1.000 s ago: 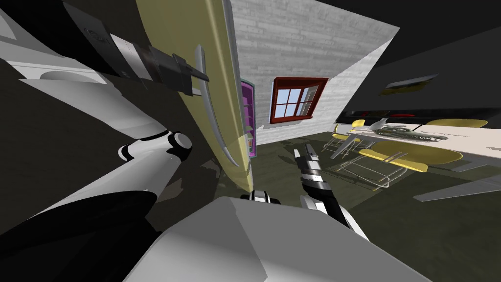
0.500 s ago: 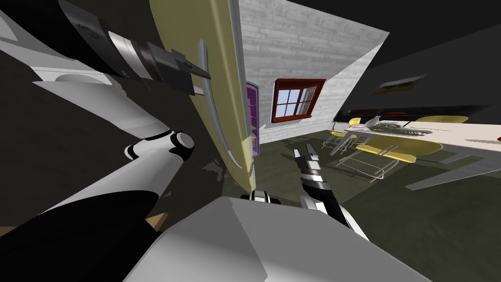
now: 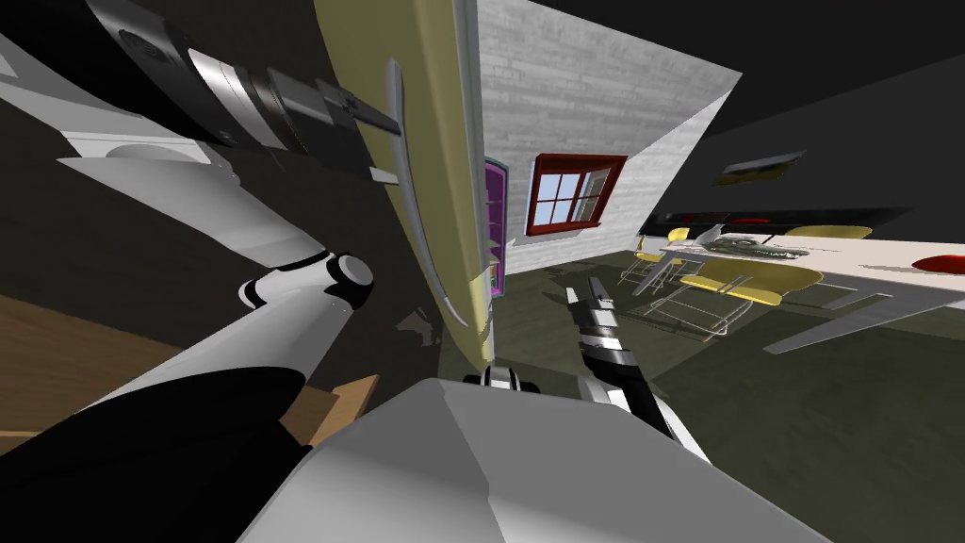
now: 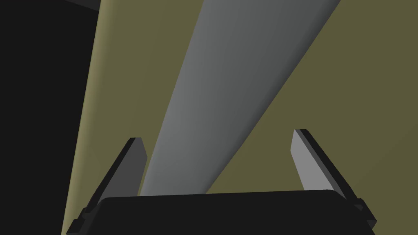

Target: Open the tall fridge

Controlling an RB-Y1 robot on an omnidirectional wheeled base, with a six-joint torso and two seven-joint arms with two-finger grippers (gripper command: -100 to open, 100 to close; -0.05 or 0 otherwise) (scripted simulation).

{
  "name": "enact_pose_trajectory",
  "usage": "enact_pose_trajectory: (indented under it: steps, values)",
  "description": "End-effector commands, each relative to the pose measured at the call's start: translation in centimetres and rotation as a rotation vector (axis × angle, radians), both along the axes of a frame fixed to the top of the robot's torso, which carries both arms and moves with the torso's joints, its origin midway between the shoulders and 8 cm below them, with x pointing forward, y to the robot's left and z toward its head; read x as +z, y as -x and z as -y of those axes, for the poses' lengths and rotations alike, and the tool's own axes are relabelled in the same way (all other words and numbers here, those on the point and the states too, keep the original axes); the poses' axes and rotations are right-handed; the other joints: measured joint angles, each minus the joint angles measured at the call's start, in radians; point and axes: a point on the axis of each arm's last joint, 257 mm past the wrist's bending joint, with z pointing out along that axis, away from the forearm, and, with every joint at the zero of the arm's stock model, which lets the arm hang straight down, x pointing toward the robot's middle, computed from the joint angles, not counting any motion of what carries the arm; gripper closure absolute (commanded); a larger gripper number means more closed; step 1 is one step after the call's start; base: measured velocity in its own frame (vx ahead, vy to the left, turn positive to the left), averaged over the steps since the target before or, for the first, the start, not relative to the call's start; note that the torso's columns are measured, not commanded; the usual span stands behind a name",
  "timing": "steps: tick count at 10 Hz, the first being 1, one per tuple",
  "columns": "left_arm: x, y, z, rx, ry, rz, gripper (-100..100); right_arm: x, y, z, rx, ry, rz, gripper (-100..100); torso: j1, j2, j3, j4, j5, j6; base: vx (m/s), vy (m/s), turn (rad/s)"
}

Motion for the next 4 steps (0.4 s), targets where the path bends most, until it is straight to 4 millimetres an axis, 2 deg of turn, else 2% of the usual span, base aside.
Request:
enact_pose_trajectory:
  steps: [1, 4]
  values:
    - [0.3, -1.5, -4.0, 0.124, 0.121, -0.046, -100, 0.0, 0.0, 0.0, 0.0, 0.0, 0.0, 0, 0.003, -0.006, -0.004, -0.003, 0.001, 0.0, 0.006, -0.013, 0.034]
    - [3.6, -0.1, -6.1, 0.192, 0.216, 0.005, -100, 0.0, 0.0, 0.0, 0.0, 0.0, 0.0, 0, 0.001, -0.002, -0.001, -0.002, -0.002, 0.003, 0.014, -0.009, -0.026]
